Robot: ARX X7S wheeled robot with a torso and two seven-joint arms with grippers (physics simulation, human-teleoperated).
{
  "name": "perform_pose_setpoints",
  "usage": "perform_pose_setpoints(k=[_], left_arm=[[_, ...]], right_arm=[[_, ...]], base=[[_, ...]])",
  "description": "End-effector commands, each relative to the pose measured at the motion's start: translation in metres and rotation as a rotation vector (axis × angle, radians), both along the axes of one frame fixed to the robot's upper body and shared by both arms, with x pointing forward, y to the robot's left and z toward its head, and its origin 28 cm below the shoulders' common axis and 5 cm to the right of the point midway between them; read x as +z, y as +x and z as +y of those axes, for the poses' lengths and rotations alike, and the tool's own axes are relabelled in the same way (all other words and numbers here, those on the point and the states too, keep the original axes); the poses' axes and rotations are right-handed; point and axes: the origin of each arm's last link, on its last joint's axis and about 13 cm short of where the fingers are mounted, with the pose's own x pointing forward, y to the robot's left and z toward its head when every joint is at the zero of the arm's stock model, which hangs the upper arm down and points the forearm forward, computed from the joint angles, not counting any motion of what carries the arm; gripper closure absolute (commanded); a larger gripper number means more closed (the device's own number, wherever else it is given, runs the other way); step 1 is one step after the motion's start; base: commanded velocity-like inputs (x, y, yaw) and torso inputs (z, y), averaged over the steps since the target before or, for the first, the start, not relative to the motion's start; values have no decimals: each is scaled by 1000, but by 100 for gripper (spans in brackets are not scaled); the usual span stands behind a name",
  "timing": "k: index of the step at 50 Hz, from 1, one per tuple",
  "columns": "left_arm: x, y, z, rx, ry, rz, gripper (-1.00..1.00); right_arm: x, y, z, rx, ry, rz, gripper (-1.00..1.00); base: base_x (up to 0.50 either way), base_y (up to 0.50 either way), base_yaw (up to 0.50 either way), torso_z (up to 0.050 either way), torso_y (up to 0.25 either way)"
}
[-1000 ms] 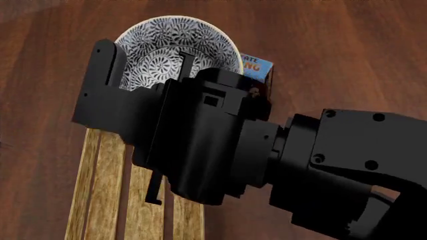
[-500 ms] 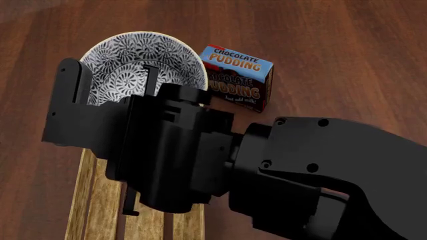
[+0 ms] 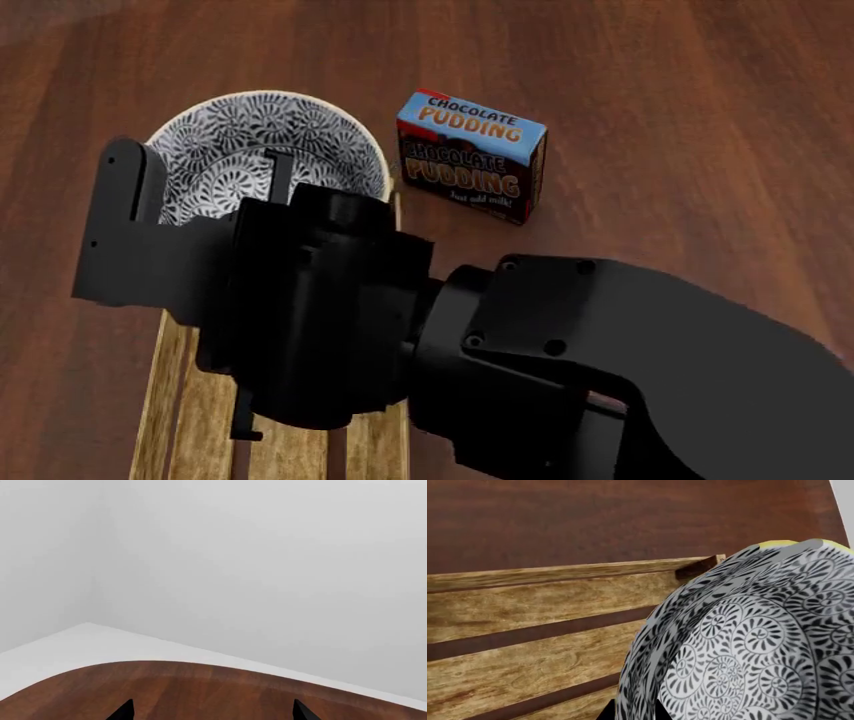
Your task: Stack the left bowl on the right bowl and place them in the tray.
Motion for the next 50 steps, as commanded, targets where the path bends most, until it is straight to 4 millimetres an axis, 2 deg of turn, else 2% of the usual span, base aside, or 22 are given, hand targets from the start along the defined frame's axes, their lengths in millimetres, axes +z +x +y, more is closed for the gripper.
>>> perform_pose_setpoints(k=[1, 50], left_arm=[[0, 1, 1, 2, -2, 0, -100], [3, -4, -1, -5, -4, -6, -100]], right_arm=[[2, 4, 2, 6, -16, -24, 100], [-31, 6, 1, 34, -29, 89, 100]], base=[[0, 0, 0, 0, 0], [0, 0, 0, 0, 1]])
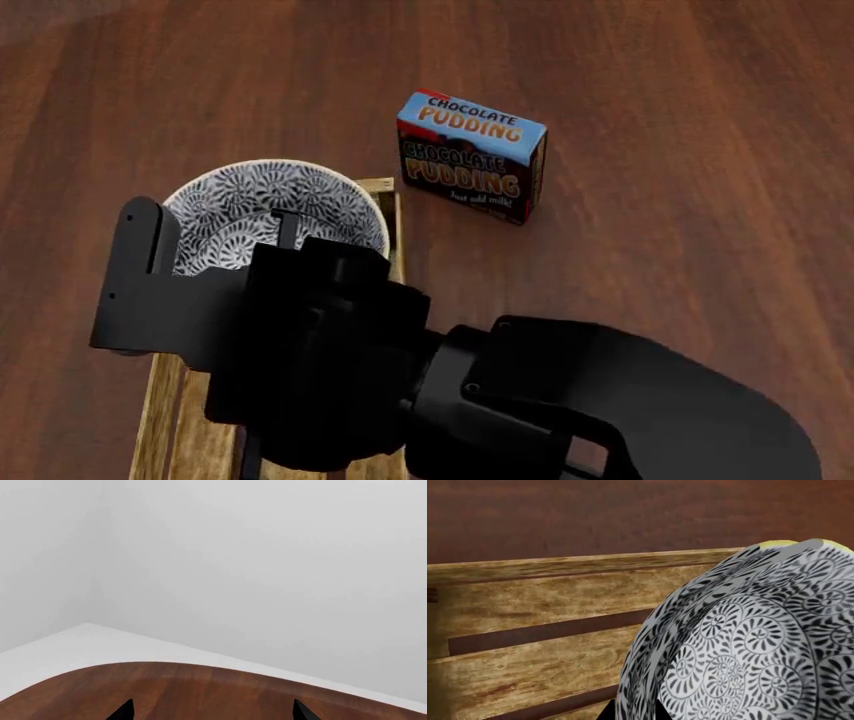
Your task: Stack the left bowl on the right bowl and place them in the tray.
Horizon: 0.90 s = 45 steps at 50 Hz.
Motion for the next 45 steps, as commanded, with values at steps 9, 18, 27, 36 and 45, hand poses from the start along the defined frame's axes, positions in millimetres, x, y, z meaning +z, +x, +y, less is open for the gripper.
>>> perform_pose_setpoints(k=[9, 18, 27, 36, 45], left_arm=[[0, 0, 1, -2, -1, -2, -100], [1, -1, 1, 0, -3, -2, -100], [5, -5, -1, 0, -4, -5, -100], [5, -4, 0, 2, -7, -5, -100], [4, -4, 1, 3, -8, -6, -100]], right_arm=[[-6, 5, -1, 19, -10, -4, 100], [-12, 8, -4, 20, -15, 18, 100], [-13, 10, -5, 27, -15, 32, 100], [-18, 11, -5, 42, -24, 49, 100], [-24, 11, -5, 59, -36, 66, 100]], base=[[0, 0, 0, 0, 0], [0, 0, 0, 0, 1], [0, 0, 0, 1, 1], [0, 0, 0, 0, 0], [0, 0, 0, 0, 1]])
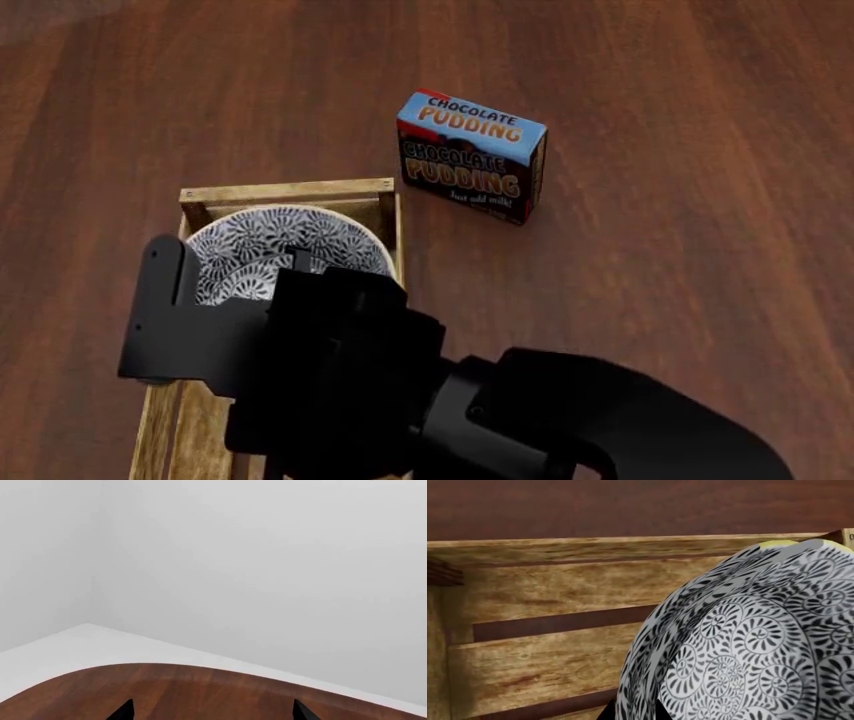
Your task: Stack the left bowl on the right bowl and place them in the tray.
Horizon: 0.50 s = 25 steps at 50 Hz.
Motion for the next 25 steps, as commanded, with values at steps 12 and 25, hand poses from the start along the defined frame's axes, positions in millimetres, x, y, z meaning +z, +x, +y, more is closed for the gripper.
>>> perform_pose_setpoints(k=[12, 25], left_arm=[[6, -4, -2, 2, -2, -2, -100], [3, -1, -1, 2, -2, -2, -100]], right_arm=[[-6, 2, 1, 49, -24, 2, 100], [-13, 2, 2, 89, -36, 2, 100]], base=[[0, 0, 0, 1, 1], [0, 0, 0, 0, 1]])
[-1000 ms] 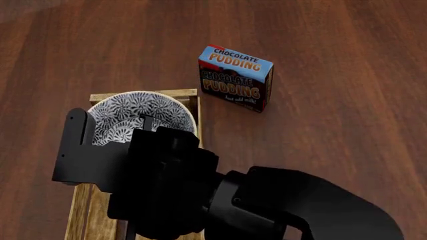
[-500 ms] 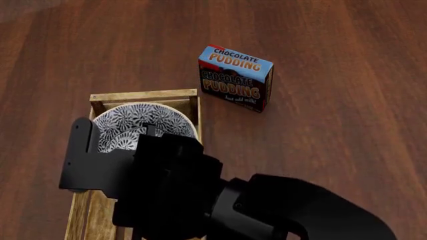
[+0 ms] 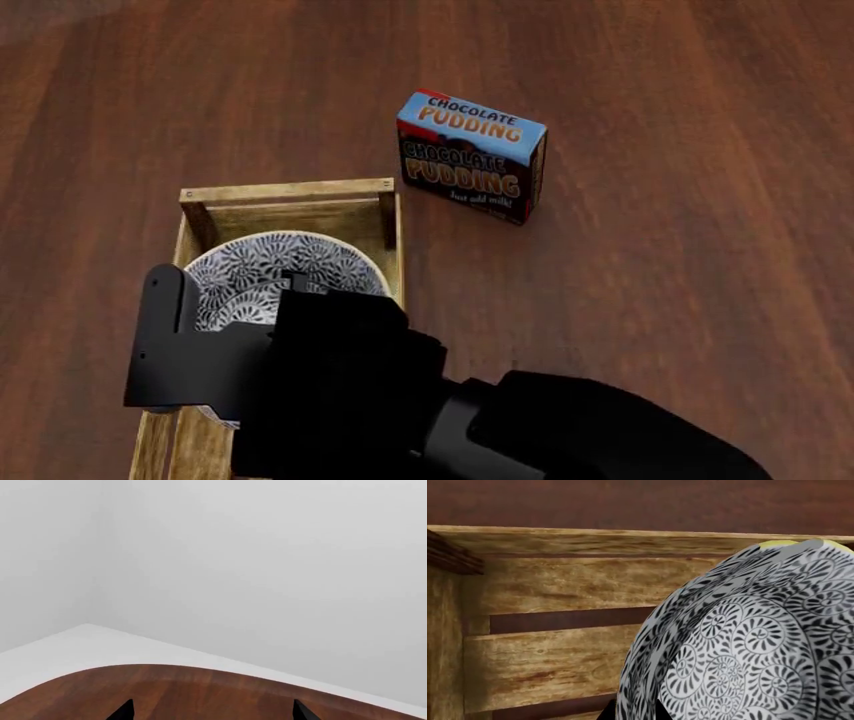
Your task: Stack the left bowl on the right bowl and place them in the tray.
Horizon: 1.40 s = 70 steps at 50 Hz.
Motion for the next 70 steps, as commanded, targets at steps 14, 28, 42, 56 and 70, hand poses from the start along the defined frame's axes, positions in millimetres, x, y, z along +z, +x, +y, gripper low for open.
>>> perform_pose_setpoints(k=[14, 28, 42, 56, 70], left_arm=[[-2, 1, 1, 0, 0, 0, -100], [-5, 3, 4, 4, -4, -1, -100], [-5, 3, 4, 6, -7, 1, -100], [-2, 1, 2, 11, -7, 3, -100], [0, 0, 3, 13, -7, 3, -100]], right_arm=[[-7, 1, 2, 67, -20, -6, 100], [-15, 2, 1, 83, -35, 23, 100], [-20, 4, -1, 93, -33, 43, 100], [-28, 5, -3, 98, -27, 78, 100], [-34, 3, -3, 112, -38, 117, 100]], base=[[0, 0, 0, 0, 1], [0, 0, 0, 1, 1], [0, 0, 0, 0, 0], [0, 0, 0, 0, 1], [0, 0, 0, 1, 0]])
